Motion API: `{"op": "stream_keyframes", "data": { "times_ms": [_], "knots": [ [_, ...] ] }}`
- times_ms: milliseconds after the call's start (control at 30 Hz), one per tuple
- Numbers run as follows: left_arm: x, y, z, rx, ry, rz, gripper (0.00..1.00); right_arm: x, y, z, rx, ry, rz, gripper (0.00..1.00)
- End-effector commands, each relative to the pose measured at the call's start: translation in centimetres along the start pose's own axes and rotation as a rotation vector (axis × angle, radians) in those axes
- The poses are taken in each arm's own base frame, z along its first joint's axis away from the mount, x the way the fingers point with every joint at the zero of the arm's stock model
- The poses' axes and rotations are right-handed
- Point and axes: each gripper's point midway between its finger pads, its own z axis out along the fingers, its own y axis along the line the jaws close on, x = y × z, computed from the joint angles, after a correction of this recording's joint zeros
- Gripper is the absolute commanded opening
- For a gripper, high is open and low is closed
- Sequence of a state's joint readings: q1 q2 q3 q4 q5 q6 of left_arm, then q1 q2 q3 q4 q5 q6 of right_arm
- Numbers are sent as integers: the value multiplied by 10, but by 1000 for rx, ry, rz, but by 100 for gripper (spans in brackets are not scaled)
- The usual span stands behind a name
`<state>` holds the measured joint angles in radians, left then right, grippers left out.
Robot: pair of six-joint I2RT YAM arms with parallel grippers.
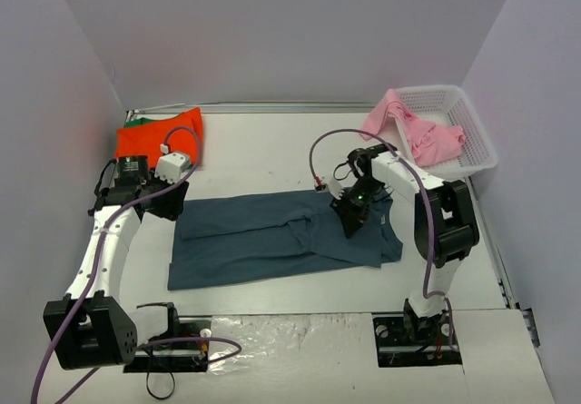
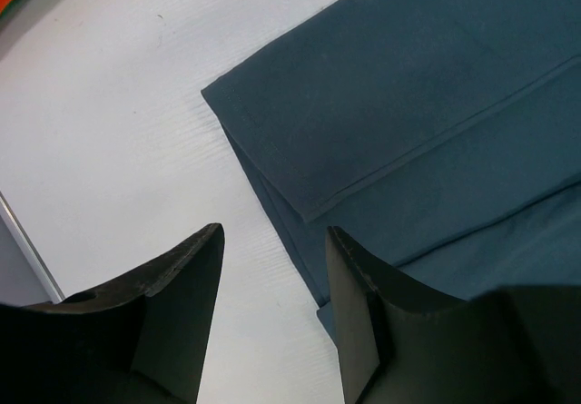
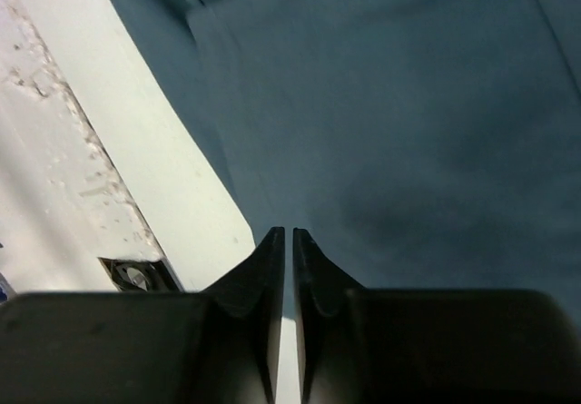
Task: Fold and stack the t-shirts
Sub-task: Rotate the tshirt 90 degrees
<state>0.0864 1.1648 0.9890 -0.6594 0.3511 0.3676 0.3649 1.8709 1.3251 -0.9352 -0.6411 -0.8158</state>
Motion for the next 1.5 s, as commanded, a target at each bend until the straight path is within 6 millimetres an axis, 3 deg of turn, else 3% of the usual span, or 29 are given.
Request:
{"op": "stream_keyframes", "data": {
  "times_ms": [0, 167, 500, 633, 933, 1167, 1200, 1267, 1300, 1400, 1433, 1467],
  "knots": [
    [-2, -2, -3, 23, -9, 14, 47, 28, 4, -22, 41, 19, 44, 2],
    [-6, -3, -3, 33, -17, 15, 47, 57, -1, -25, 72, 63, 103, 0],
    [-6, -3, -1, 41, -15, 33, 48, 82, -12, -19, 63, 93, 185, 0],
    [-3, -2, 1, 39, -2, 39, 47, 83, -28, -21, 87, 116, 203, 0],
    [1, 0, 4, 29, 11, 49, 47, 94, -73, -3, 85, 201, 306, 0],
    [-2, 9, 5, -6, 17, 59, 47, 68, -131, -12, 191, 202, 340, 0],
    [-2, 13, 5, -19, 22, 58, 47, 56, -145, -21, 234, 179, 336, 0],
    [-5, 16, 5, -29, 22, 58, 47, 51, -158, -17, 230, 183, 345, 0],
    [-7, 18, 5, -35, 20, 59, 47, 35, -172, -28, 266, 148, 326, 0],
    [-10, 24, 9, -51, 36, 51, 47, 23, -190, -24, 254, 143, 333, 0],
    [-12, 27, 9, -61, 40, 47, 47, 6, -203, -37, 293, 102, 317, 0],
    [-13, 28, 9, -64, 41, 44, 47, 3, -211, -29, 284, 106, 317, 0]
  ]
}}
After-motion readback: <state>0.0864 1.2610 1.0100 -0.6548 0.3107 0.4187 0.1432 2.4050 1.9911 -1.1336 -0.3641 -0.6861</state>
